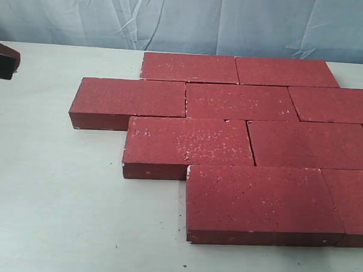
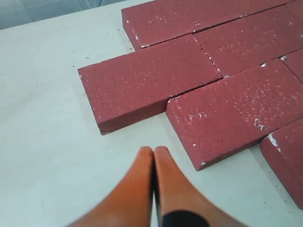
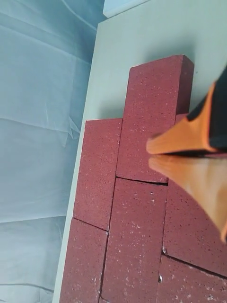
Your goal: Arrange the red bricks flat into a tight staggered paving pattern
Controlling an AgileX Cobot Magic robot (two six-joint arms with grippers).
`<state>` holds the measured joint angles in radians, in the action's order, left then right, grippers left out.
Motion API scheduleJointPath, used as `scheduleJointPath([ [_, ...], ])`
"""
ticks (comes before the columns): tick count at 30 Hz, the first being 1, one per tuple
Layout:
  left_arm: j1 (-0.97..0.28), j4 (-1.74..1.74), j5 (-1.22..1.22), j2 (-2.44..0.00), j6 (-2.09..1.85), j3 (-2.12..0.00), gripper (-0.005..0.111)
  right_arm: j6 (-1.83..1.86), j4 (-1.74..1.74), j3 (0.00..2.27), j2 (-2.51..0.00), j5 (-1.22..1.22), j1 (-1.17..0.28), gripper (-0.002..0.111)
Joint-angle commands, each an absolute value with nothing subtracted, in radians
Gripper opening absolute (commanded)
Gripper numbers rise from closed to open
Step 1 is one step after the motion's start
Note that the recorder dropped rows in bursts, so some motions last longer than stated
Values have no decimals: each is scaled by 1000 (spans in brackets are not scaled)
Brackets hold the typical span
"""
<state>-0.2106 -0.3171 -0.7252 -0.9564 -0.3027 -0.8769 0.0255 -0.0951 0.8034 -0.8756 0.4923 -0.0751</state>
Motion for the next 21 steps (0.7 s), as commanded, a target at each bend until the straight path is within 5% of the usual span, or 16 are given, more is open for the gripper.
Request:
scheduleJointPath([
  [1, -215, -342, -697, -855, -286, -820, 0, 22, -103, 755, -860, 445, -69, -1],
  [21, -215, -332, -679, -745, -290, -764, 0, 22, 33, 711, -860, 409, -69, -1],
])
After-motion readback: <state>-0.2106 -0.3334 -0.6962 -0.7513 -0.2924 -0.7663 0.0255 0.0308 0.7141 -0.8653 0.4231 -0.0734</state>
